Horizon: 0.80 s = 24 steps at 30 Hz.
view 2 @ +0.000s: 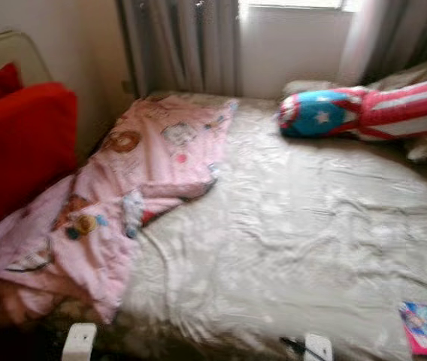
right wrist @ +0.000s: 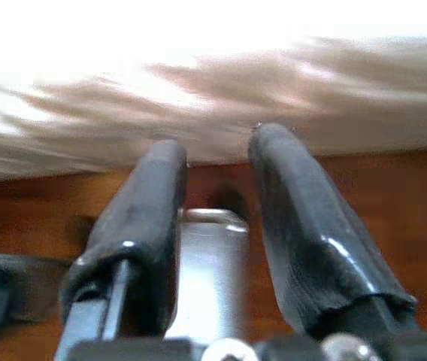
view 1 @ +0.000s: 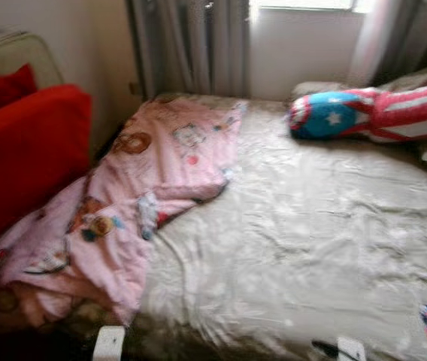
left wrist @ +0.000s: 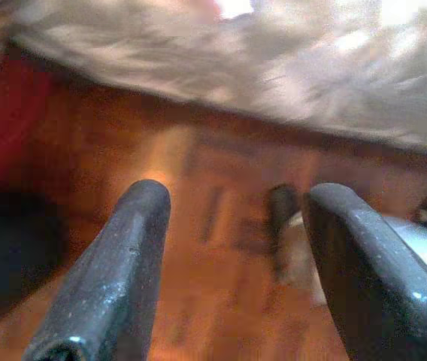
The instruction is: Clean up the room
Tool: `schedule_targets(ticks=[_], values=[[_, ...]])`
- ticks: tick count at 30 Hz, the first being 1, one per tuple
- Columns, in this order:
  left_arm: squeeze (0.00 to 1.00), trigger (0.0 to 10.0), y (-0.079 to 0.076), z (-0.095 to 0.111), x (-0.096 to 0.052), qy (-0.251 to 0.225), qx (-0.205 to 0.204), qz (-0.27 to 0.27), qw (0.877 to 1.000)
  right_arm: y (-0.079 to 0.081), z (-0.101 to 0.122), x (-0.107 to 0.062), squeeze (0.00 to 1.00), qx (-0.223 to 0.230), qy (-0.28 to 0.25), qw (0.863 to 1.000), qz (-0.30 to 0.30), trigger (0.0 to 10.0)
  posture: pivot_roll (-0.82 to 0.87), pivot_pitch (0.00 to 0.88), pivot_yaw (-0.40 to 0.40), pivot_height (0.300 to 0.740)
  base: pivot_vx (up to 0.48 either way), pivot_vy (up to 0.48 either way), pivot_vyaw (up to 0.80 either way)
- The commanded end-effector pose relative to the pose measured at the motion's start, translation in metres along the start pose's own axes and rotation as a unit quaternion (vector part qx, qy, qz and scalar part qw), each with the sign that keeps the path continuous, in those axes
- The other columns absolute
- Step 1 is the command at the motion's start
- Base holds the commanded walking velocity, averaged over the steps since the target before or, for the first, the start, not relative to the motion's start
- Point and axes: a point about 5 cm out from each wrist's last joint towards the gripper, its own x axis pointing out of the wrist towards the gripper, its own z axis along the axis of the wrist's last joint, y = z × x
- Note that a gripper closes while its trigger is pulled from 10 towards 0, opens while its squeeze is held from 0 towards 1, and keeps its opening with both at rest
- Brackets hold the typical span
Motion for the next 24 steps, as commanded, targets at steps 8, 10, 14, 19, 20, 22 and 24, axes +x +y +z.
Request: schedule_targets(ticks=[8, 10, 14, 19, 20, 22, 24], values=[[0.0, 10.0, -0.0202, 0.007, 0.0023, -0.01, 0.003, -0.015, 1.0, -0.0099, -0.0047, -0.0026, 0.0, -0.004, 0.009, 1.0, -0.012, 10.0, -0.03, 0.0, 0.002, 0.74, 0.0, 0.465, 0.0], [0.0, 10.0, -0.0191, 0.0066, 0.0022, -0.01, 0.002, -0.015, 1.0, -0.0099, -0.0047, -0.0027, 0.0, -0.005, 0.009, 1.0, -0.011, 10.0, -0.03, 0.0, 0.002, 0.74, 0.0, 0.465, 0.0], [0.0, 10.0, -0.0174, 0.0067, 0.0021, -0.012, 0.0, -0.013, 1.0, -0.0098, -0.0045, -0.0026, 0.0, -0.005, 0.008, 1.0, -0.011, 10.0, -0.03, 0.0, 0.001, 0.74, 0.0, 0.463, 0.0], [0.0, 10.0, -0.0152, 0.0085, 0.0021, -0.017, -0.003, -0.008, 1.0, -0.0101, -0.0033, -0.0025, 0.0, -0.008, 0.007, 1.0, -0.01, 10.0, -0.02, 0.0, -0.003, 0.74, 0.0, 0.235, 0.0], [0.0, 10.0, -0.0152, 0.0085, 0.0021, -0.017, -0.003, -0.008, 1.0, -0.0101, -0.0033, -0.0025, 0.0, -0.008, 0.007, 1.0, -0.01, 10.0, -0.02, 0.0, -0.003, 0.74, 0.0, 0.0, 0.0], [0.0, 10.0, -0.0152, 0.0096, 0.0023, -0.018, -0.004, -0.008, 1.0, -0.0102, -0.0026, -0.0025, 0.0, -0.009, 0.004, 1.0, -0.008, 10.0, -0.02, 0.0, -0.005, 0.74, 0.0, 0.0, 0.25], [0.0, 10.0, -0.0153, 0.01, 0.0024, -0.019, -0.004, -0.008, 1.0, -0.0103, -0.0025, -0.0025, 0.0, -0.009, 0.003, 1.0, -0.008, 10.0, -0.02, 0.0, -0.007, 0.74, 0.0, 0.0, 0.65]])
